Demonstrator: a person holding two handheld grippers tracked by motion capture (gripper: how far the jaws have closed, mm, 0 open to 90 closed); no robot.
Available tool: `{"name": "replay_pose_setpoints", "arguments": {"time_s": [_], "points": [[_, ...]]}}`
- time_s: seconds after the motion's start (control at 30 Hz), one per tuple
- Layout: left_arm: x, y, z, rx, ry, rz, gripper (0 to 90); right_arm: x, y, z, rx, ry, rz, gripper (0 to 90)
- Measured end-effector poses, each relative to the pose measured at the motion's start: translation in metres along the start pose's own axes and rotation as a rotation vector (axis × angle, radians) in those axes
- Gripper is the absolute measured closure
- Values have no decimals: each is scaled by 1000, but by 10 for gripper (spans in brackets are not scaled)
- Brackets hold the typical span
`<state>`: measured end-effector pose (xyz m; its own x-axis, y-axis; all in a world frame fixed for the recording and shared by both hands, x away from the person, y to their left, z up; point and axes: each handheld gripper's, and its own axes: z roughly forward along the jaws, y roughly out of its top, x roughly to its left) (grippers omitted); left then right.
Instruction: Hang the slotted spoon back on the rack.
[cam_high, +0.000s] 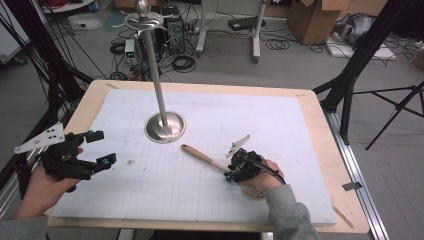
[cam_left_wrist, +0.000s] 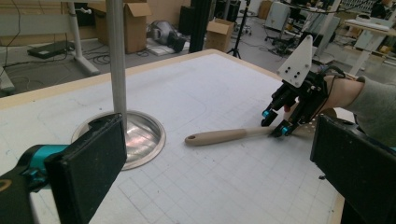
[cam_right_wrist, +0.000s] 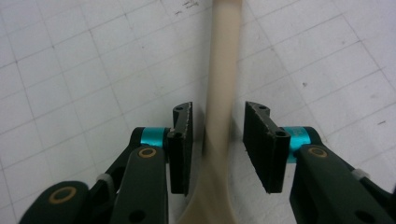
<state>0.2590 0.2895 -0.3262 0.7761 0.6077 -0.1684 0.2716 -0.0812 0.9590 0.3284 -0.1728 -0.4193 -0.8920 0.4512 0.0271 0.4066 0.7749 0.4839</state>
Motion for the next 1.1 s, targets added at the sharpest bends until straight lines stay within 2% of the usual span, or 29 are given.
{"name": "replay_pose_setpoints", "arguments": {"time_s": [0.37, 0.43, 0.7, 0.87, 1.1], "points": [[0, 0, 1, 0, 2, 0, 41, 5, 1, -1, 16, -12, -36, 720], [0, 0, 1, 2, 2, -1, 41, 7, 2, -1, 20, -11, -57, 751], [1, -2, 0, 4, 5, -4, 41, 10, 1, 0, 18, -22, -52, 753], [2, -3, 1, 7, 4, -6, 41, 13, 1, 0, 21, -49, -62, 766], [1, -2, 1, 5, 2, -4, 41, 9, 0, -1, 8, -18, -43, 779]]}}
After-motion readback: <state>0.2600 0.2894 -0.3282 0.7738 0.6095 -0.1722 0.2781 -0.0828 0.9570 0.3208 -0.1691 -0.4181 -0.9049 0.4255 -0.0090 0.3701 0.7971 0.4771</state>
